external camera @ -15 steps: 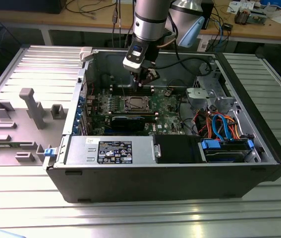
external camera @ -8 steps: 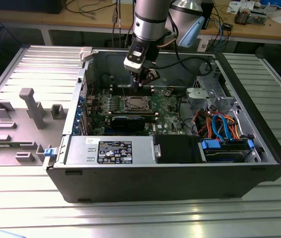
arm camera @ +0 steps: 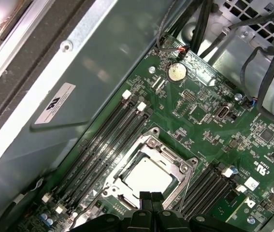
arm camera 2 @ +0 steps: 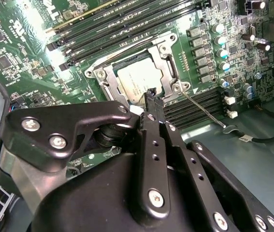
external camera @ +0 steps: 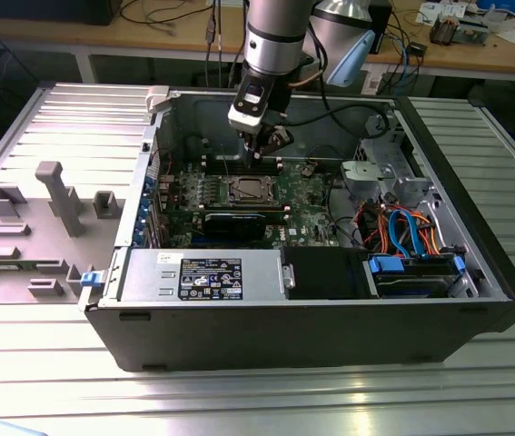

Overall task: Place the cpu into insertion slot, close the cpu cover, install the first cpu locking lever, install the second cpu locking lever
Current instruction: 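Install the first cpu locking lever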

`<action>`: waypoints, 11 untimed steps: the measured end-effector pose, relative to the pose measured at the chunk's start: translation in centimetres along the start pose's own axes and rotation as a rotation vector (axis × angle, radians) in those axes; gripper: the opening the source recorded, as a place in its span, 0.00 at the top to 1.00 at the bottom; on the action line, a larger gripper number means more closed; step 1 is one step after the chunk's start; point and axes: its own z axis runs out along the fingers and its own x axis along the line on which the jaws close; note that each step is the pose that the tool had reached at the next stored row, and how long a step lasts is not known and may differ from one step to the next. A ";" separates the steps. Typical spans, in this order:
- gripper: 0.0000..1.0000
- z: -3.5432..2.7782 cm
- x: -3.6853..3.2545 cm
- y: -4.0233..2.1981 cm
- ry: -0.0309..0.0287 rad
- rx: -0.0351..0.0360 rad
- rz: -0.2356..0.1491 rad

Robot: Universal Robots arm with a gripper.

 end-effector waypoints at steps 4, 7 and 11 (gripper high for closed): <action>0.89 0.00 0.00 0.00 -0.0003 0.0002 -0.005; 0.89 0.00 0.00 0.00 -0.0005 0.0003 -0.008; 0.89 0.00 0.00 0.00 -0.0006 0.0004 -0.011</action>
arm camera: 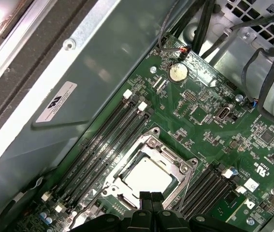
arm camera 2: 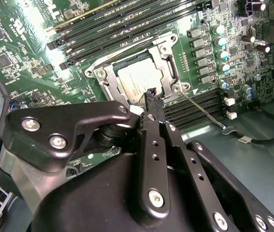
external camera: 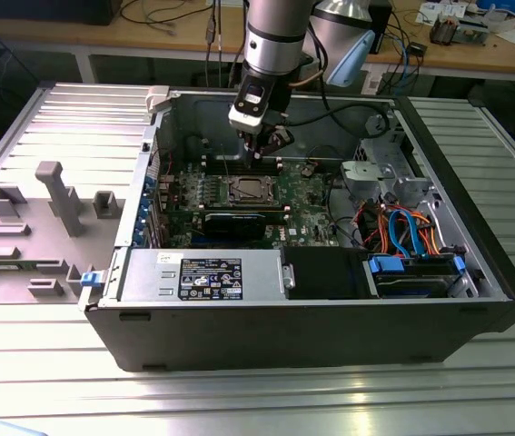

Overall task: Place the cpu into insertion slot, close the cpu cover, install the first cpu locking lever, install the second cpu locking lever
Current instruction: 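Install the first cpu locking lever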

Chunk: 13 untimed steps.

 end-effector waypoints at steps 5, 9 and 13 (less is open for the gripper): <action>0.89 0.00 0.00 0.00 -0.0024 0.0017 -0.042; 0.89 0.00 0.00 0.00 -0.0031 0.0022 -0.054; 0.89 0.00 0.00 0.00 -0.0035 0.0024 -0.060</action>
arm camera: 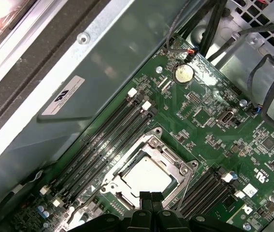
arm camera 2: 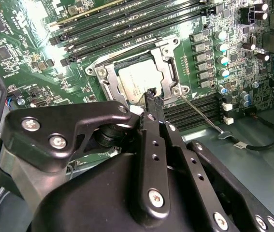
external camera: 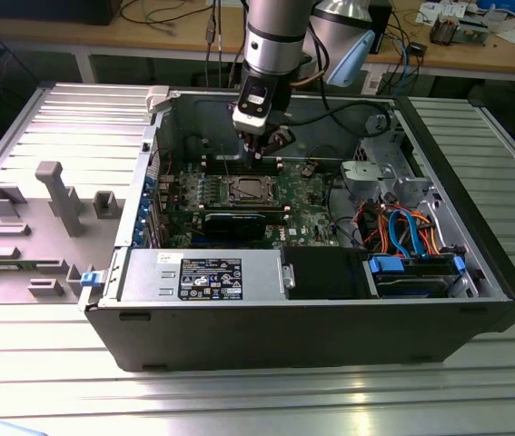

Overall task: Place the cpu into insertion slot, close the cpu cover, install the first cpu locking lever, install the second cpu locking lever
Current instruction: 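Install the first cpu locking lever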

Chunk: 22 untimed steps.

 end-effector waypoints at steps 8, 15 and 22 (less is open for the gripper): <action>0.89 0.00 0.00 0.00 -0.0002 0.0002 -0.003; 0.89 0.00 0.00 0.00 -0.0004 0.0003 -0.007; 0.89 0.00 0.00 0.00 -0.0013 0.0009 -0.022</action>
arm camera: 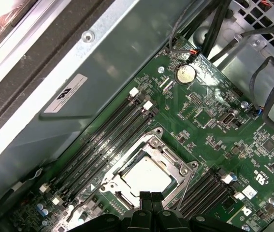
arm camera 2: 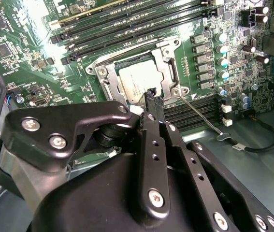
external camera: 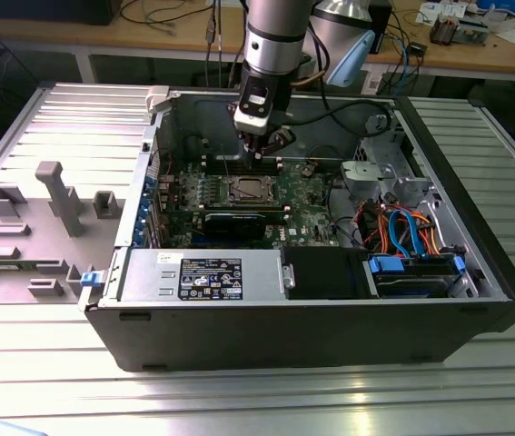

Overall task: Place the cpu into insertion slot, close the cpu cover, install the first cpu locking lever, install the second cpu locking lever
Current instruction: 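Install the first cpu locking lever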

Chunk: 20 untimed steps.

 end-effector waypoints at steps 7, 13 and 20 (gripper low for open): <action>0.89 0.00 0.00 0.00 -0.0011 0.0008 -0.020; 0.89 0.00 0.00 0.00 -0.0017 0.0012 -0.029; 0.89 0.00 0.00 0.00 -0.0022 0.0016 -0.037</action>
